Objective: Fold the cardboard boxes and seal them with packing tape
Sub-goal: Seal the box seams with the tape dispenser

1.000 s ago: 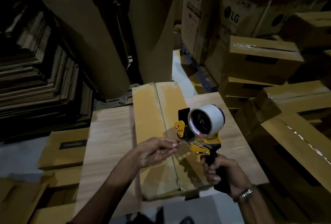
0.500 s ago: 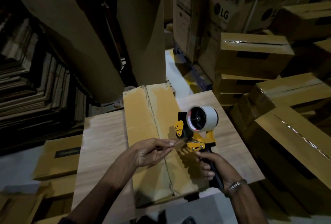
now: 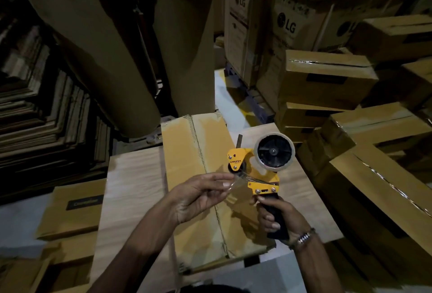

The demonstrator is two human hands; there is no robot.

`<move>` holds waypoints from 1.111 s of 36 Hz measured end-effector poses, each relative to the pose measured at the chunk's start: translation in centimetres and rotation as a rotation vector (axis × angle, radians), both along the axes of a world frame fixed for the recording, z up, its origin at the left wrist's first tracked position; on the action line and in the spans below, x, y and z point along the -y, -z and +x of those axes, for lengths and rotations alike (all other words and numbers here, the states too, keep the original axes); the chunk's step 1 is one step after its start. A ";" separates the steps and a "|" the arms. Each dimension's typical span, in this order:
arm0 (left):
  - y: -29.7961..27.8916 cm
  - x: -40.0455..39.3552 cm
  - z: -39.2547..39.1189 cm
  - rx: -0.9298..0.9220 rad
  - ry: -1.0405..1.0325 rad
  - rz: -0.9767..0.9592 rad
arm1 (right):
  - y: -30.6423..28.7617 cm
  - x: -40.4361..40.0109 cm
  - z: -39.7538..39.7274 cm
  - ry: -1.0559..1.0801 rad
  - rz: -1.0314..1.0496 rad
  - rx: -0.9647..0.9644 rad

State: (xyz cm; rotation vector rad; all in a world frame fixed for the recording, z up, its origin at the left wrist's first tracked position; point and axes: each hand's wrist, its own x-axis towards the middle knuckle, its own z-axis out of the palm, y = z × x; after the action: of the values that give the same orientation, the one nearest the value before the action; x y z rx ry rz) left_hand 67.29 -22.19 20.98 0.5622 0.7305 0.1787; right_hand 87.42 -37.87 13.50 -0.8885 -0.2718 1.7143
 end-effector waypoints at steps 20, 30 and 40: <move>1.2 1.8 -0.3 -0.063 -0.096 0.001 | 0.4 -2.1 -2.3 -0.073 -0.015 0.096; 4.0 1.9 0.9 -0.304 -0.093 0.033 | 0.2 -1.3 -2.8 -0.040 -0.068 0.242; 8.4 2.8 -0.1 -0.130 -0.225 -0.271 | -1.4 -1.0 -2.5 -0.041 -0.005 0.324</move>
State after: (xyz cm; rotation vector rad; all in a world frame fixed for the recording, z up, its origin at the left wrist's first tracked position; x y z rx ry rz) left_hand 67.19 -25.04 12.57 0.2338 0.9275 0.2488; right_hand 84.89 -36.84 14.93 -1.1716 -0.5038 1.6049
